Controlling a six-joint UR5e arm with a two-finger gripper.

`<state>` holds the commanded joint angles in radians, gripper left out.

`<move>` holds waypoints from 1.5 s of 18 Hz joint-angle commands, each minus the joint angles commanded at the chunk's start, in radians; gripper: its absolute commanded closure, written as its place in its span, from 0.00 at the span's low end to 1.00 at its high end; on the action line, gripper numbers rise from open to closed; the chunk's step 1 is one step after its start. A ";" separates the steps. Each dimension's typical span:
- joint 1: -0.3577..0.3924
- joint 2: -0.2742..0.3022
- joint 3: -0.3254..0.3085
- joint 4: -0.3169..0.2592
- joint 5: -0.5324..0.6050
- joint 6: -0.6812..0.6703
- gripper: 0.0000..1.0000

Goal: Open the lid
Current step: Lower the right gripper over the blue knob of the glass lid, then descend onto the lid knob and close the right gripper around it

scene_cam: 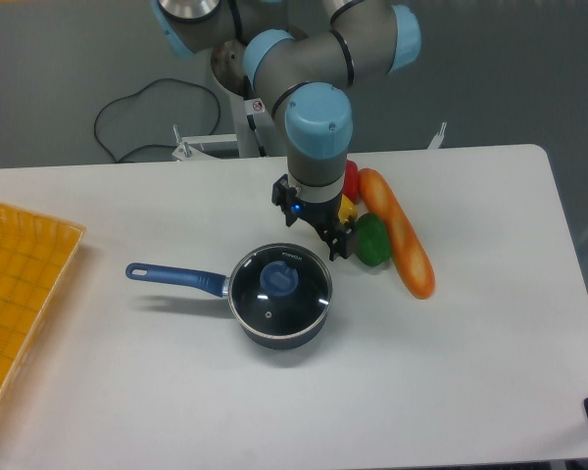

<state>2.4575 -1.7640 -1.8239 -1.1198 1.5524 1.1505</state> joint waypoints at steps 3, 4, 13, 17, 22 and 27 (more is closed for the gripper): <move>-0.015 -0.008 0.000 0.029 0.000 -0.031 0.00; -0.020 -0.015 0.000 0.038 0.000 -0.038 0.00; -0.032 -0.045 0.018 0.048 0.002 -0.061 0.00; -0.049 -0.066 0.034 0.046 0.005 -0.066 0.00; -0.058 -0.077 0.037 0.046 0.029 -0.094 0.00; -0.078 -0.086 0.048 0.048 0.034 -0.104 0.00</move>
<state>2.3792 -1.8499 -1.7764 -1.0723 1.5861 1.0463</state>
